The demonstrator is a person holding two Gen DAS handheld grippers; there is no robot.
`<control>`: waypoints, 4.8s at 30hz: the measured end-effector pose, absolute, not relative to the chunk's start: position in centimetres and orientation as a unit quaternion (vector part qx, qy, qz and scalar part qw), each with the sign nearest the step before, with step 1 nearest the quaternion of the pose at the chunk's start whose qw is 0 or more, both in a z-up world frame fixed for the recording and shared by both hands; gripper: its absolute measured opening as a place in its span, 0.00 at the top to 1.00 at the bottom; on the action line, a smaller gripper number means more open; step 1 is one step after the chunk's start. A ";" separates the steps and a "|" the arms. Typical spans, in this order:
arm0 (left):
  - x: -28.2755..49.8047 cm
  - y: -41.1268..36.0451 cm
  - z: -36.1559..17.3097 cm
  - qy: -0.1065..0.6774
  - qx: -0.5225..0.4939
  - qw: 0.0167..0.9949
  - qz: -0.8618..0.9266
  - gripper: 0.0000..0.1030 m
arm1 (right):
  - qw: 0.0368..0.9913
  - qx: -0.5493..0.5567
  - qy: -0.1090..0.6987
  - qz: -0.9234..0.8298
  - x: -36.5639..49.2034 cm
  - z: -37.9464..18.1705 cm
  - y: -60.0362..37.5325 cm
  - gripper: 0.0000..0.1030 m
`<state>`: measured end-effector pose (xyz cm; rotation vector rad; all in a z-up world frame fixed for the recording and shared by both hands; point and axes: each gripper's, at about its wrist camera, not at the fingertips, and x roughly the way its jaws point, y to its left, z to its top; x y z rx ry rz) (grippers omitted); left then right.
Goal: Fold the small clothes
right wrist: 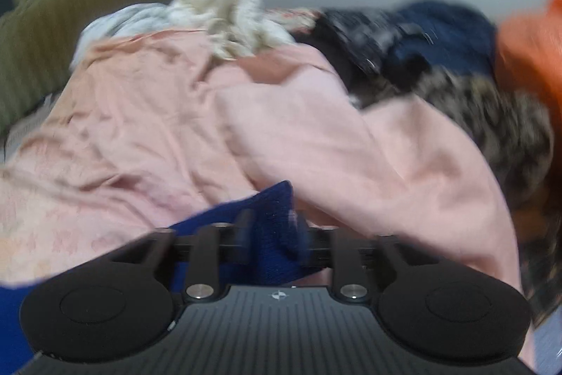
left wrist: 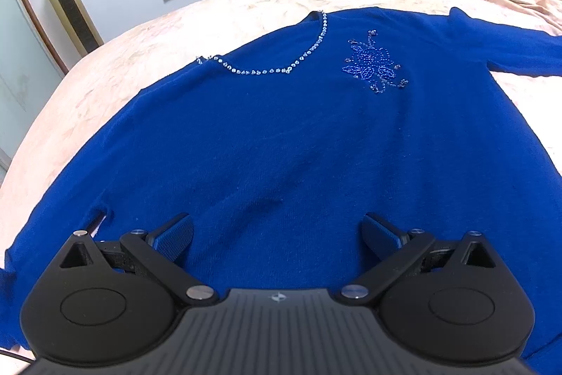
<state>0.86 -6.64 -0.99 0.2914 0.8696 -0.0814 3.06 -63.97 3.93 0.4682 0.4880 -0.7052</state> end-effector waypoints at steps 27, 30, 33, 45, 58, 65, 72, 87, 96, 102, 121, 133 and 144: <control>1.2 -6.3 0.7 0.395 0.167 0.903 -0.017 0.00 | 0.863 0.386 0.110 -0.306 0.9 3.0 -64.3 0.91; 1.5 -5.4 1.3 0.386 0.158 0.909 -0.005 0.00 | 0.880 0.330 0.081 -0.331 0.2 6.1 -62.6 0.91; 1.9 -4.6 1.3 0.387 0.152 0.910 0.008 0.00 | 0.907 0.260 0.076 -0.322 0.6 8.6 -58.7 0.91; 2.7 -1.9 0.9 0.389 0.112 0.913 0.040 0.00 | 0.978 0.136 0.132 -0.092 7.0 10.7 -39.5 0.90; 2.9 0.2 0.2 0.399 0.095 0.910 0.060 0.00 | 0.977 0.090 0.191 0.023 10.0 9.2 -25.0 0.90; 2.6 1.5 0.1 0.396 0.086 0.912 0.064 0.00 | 0.973 0.071 0.208 0.066 12.0 8.8 -18.9 0.90; 1.6 2.6 0.5 0.377 0.086 0.921 0.054 0.00 | 0.964 0.046 0.233 0.117 13.6 7.5 -12.1 0.90; 1.2 4.9 -0.4 0.410 0.064 0.907 0.073 0.00 | 0.937 -0.029 0.286 0.198 14.0 3.3 -1.4 0.90; 1.2 5.9 -0.8 0.424 0.052 0.900 0.089 0.00 | 0.925 -0.035 0.298 0.234 13.9 2.8 0.7 0.90; 0.7 6.3 -0.7 0.428 0.051 0.897 0.098 0.00 | 0.908 -0.020 0.336 0.249 15.0 1.4 0.9 0.85; -3.7 11.8 2.1 0.372 0.073 0.907 0.183 0.00 | 0.866 -0.001 0.365 0.341 10.3 3.2 1.8 0.60; -6.4 23.6 3.8 0.364 -0.017 0.864 0.348 0.00 | 0.744 -0.042 0.445 0.497 4.0 -0.7 7.3 0.58; -5.3 19.9 4.6 0.348 -0.005 0.887 0.304 0.00 | 0.794 -0.083 0.360 0.483 2.9 3.4 5.9 0.93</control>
